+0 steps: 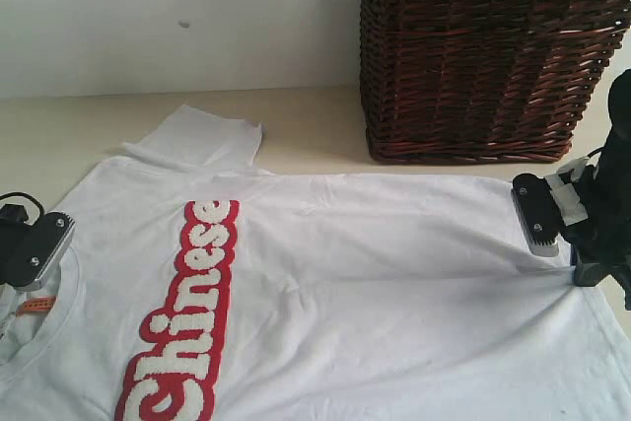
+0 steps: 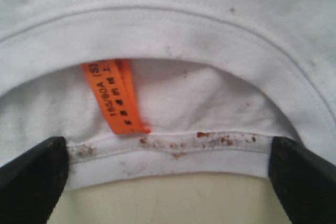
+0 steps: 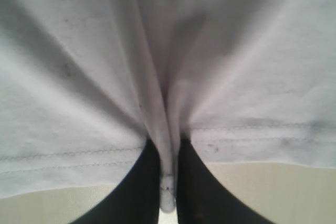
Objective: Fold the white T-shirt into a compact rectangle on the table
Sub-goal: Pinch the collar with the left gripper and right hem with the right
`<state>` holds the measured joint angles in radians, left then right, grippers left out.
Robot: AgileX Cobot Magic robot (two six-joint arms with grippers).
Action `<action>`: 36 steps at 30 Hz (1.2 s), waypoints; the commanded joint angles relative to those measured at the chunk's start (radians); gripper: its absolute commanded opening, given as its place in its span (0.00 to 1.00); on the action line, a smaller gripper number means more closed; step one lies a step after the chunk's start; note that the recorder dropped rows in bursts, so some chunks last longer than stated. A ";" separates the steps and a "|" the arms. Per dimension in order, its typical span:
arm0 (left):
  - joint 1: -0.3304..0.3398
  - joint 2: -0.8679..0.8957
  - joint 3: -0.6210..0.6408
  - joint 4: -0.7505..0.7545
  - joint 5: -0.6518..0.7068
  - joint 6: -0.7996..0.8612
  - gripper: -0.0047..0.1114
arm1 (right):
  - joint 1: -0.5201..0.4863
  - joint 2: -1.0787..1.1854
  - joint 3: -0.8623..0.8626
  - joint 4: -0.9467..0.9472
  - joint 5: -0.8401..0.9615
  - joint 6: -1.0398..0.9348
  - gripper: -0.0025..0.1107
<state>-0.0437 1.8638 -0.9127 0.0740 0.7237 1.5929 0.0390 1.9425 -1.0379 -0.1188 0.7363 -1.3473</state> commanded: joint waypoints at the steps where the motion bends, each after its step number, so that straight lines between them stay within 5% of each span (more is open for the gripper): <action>1: 0.002 0.016 0.002 0.000 -0.001 0.001 0.94 | -0.004 0.015 0.004 -0.010 -0.035 0.000 0.03; 16: 0.002 0.016 0.002 0.000 -0.020 -0.004 0.92 | -0.004 0.015 0.004 -0.007 -0.034 0.000 0.03; 20: 0.002 0.016 0.002 0.000 -0.042 -0.004 0.72 | -0.004 0.015 0.004 -0.007 -0.033 0.000 0.03; 26: 0.002 0.016 0.002 0.003 -0.027 0.066 0.04 | -0.004 0.015 0.004 0.011 -0.033 0.000 0.03; 36: 0.002 0.016 0.002 0.003 -0.024 0.112 0.05 | -0.004 0.015 0.004 0.015 -0.033 0.000 0.03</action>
<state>-0.0437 1.8638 -0.9127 0.0706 0.7009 1.6957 0.0390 1.9425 -1.0379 -0.1145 0.7297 -1.3473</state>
